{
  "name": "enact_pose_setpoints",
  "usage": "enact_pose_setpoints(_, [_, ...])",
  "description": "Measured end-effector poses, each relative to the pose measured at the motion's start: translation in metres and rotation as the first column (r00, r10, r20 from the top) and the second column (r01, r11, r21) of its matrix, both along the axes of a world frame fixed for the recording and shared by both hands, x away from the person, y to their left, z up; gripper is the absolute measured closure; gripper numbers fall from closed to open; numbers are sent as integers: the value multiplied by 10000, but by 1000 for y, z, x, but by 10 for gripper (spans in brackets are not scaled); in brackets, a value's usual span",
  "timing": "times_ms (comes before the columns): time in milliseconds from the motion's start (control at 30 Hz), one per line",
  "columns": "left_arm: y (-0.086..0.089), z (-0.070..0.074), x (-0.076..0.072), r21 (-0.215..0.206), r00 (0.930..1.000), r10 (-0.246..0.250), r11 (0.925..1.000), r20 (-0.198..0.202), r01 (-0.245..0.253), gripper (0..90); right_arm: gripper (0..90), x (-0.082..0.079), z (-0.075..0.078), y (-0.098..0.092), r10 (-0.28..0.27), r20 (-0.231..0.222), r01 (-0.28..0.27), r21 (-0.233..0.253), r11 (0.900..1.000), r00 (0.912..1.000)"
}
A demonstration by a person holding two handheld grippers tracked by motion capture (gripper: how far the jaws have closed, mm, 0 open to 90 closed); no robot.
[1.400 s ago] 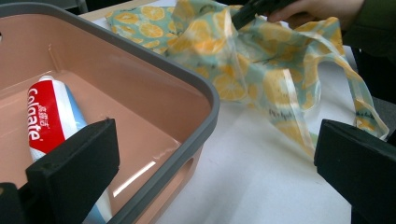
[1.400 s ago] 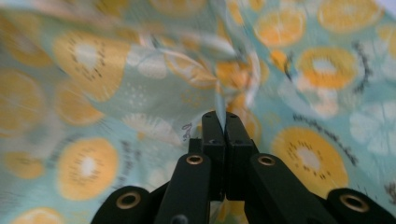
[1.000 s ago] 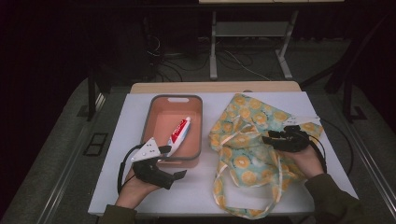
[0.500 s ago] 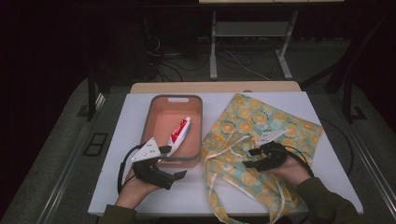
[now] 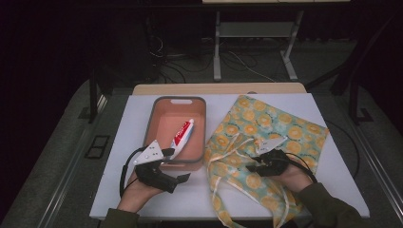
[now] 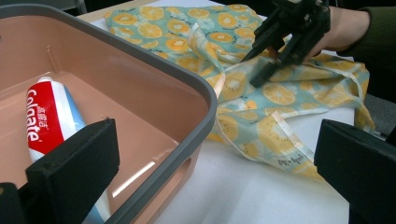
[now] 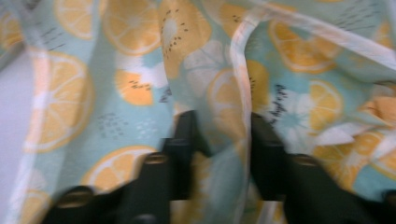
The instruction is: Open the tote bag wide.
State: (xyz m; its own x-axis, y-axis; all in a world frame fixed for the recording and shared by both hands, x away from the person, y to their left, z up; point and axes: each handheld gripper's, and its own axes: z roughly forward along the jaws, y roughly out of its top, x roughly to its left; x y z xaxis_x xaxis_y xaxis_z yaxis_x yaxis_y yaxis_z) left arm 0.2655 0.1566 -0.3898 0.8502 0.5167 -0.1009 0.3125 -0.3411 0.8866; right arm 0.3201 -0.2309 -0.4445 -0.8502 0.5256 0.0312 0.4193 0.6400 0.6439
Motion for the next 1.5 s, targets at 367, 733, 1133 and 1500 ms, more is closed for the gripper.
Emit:
enact_pose_setpoints(367, [-2,3,2,21,10000,-46,10000,80,46,0,890,11,26,-22,-1288,63,1254,1852,9747,9917])
enact_pose_setpoints(733, [-5,24,16,-83,9992,16,10000,394,-13,0,890,38,62,-32,-2786,686,2437,3181,9162,9580])
enact_pose_setpoints(1133, [-11,39,65,-56,9985,267,9996,468,-264,0,889,42,53,-33,-2743,532,2475,2940,9232,9602])
enact_pose_setpoints(1500, [-16,28,113,462,9956,921,9946,189,-929,33,889,41,51,-35,-2719,468,2473,2904,9244,9612])
